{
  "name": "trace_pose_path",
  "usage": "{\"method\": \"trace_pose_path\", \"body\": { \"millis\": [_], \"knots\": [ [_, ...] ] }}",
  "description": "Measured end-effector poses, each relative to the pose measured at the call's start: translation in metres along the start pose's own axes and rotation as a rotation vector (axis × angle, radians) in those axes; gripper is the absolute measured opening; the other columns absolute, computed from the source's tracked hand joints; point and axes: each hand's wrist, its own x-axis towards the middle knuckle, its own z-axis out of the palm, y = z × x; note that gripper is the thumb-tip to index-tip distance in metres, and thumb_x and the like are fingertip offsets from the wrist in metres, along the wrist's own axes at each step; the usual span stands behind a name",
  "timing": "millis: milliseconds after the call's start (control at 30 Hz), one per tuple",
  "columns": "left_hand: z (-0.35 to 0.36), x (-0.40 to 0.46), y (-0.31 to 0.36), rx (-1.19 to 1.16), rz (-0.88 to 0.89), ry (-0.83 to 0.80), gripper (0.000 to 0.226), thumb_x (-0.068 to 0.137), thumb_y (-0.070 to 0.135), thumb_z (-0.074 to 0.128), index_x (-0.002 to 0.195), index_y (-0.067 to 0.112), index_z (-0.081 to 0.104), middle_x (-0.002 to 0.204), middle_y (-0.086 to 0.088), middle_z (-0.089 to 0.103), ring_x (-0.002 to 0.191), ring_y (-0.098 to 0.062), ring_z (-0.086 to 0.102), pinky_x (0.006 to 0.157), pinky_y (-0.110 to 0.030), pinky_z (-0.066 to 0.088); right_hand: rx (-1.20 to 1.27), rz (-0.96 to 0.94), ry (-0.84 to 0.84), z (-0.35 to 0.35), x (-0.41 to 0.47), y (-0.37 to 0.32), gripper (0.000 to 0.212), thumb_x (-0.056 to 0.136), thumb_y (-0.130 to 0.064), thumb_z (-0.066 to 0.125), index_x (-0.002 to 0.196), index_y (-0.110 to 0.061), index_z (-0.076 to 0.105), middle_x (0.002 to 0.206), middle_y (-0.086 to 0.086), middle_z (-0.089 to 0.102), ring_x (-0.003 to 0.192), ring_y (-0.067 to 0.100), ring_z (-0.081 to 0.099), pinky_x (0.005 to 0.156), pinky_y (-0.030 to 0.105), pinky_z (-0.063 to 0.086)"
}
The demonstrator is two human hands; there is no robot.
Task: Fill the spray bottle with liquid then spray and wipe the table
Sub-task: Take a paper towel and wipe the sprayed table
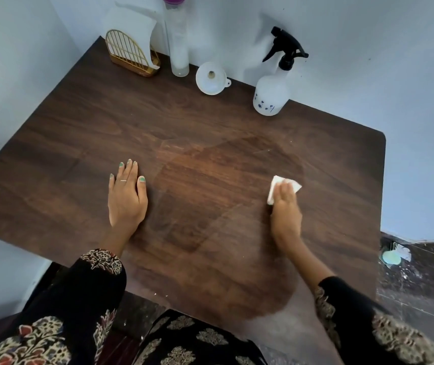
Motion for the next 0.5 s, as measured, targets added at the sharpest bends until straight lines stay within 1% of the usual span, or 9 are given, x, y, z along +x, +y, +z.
{"method": "trace_pose_path", "body": {
  "millis": [67,100,167,200,300,333,400,433,500],
  "knots": [
    [0.000,0.001,-0.001,0.001,0.002,-0.006,0.050,0.096,0.024,0.028,0.140,0.002,0.039,0.149,-0.013,0.037,0.142,-0.027,0.025,0.117,-0.045,0.015,-0.007,-0.158,-0.031,0.015,-0.036,-0.036,0.047,0.102,-0.023,0.020,0.145,-0.007,0.027,0.153,0.010,0.027,0.142,0.021,0.023,0.116,0.028,0.017],
    [0.000,0.001,-0.001,0.002,0.002,-0.008,0.050,0.097,0.024,0.028,0.140,0.002,0.039,0.149,-0.013,0.037,0.142,-0.027,0.025,0.117,-0.045,0.015,0.095,-0.216,-0.048,0.018,-0.056,-0.055,0.046,0.102,-0.023,0.022,0.143,-0.004,0.030,0.150,0.012,0.035,0.139,0.023,0.030,0.116,0.030,0.021],
    [0.001,0.000,-0.001,0.003,0.003,-0.013,0.050,0.097,0.024,0.029,0.140,0.002,0.039,0.149,-0.013,0.037,0.143,-0.027,0.024,0.117,-0.045,0.014,0.176,-0.353,-0.137,0.034,-0.098,-0.087,0.043,0.090,-0.004,0.037,0.131,0.007,0.037,0.132,0.019,0.055,0.128,0.032,0.043,0.111,0.037,0.027],
    [0.002,0.000,-0.001,0.002,0.002,-0.014,0.050,0.097,0.024,0.029,0.140,0.002,0.039,0.149,-0.013,0.036,0.142,-0.027,0.024,0.117,-0.045,0.015,0.149,-0.509,-0.123,0.049,-0.119,-0.095,0.042,0.085,-0.001,0.040,0.127,0.008,0.040,0.125,0.020,0.060,0.124,0.034,0.045,0.110,0.041,0.026],
    [0.003,0.000,-0.001,-0.001,0.000,-0.010,0.051,0.096,0.025,0.030,0.139,0.000,0.039,0.149,-0.015,0.037,0.142,-0.029,0.025,0.116,-0.046,0.015,-0.011,-0.805,-0.170,0.069,-0.152,-0.103,0.036,0.095,0.001,0.030,0.127,0.003,0.047,0.129,0.020,0.057,0.128,0.036,0.045,0.108,0.044,0.034],
    [0.003,0.000,-0.001,-0.004,-0.004,-0.008,0.050,0.096,0.024,0.031,0.139,0.000,0.039,0.149,-0.015,0.037,0.142,-0.029,0.025,0.116,-0.046,0.015,-0.013,-0.839,-0.201,0.063,-0.151,-0.103,0.037,0.097,-0.001,0.027,0.126,0.001,0.050,0.129,0.019,0.057,0.127,0.034,0.047,0.105,0.042,0.039],
    [0.004,0.001,0.002,-0.017,-0.019,-0.004,0.047,0.098,0.022,0.033,0.140,0.001,0.039,0.149,-0.014,0.036,0.142,-0.028,0.024,0.117,-0.046,0.013,0.046,-0.915,-0.312,0.046,-0.138,-0.100,0.037,0.091,-0.002,0.037,0.121,-0.003,0.059,0.128,0.015,0.059,0.124,0.030,0.052,0.099,0.039,0.047],
    [0.005,0.001,0.004,-0.032,-0.045,0.000,0.046,0.099,0.021,0.034,0.140,0.001,0.038,0.150,-0.013,0.035,0.143,-0.027,0.023,0.117,-0.045,0.011,0.188,-0.883,-0.390,0.035,-0.130,-0.098,0.041,0.084,0.000,0.043,0.119,-0.006,0.061,0.129,0.012,0.060,0.123,0.027,0.054,0.095,0.038,0.049],
    [0.004,0.004,0.015,-0.121,-0.162,0.008,0.047,0.100,0.022,0.035,0.142,0.001,0.035,0.152,-0.012,0.031,0.145,-0.025,0.018,0.118,-0.042,0.006,0.509,-0.680,-0.501,0.012,-0.108,-0.098,0.053,0.077,0.008,0.044,0.120,-0.015,0.063,0.129,0.002,0.061,0.122,0.016,0.054,0.097,0.033,0.049]
  ]
}}
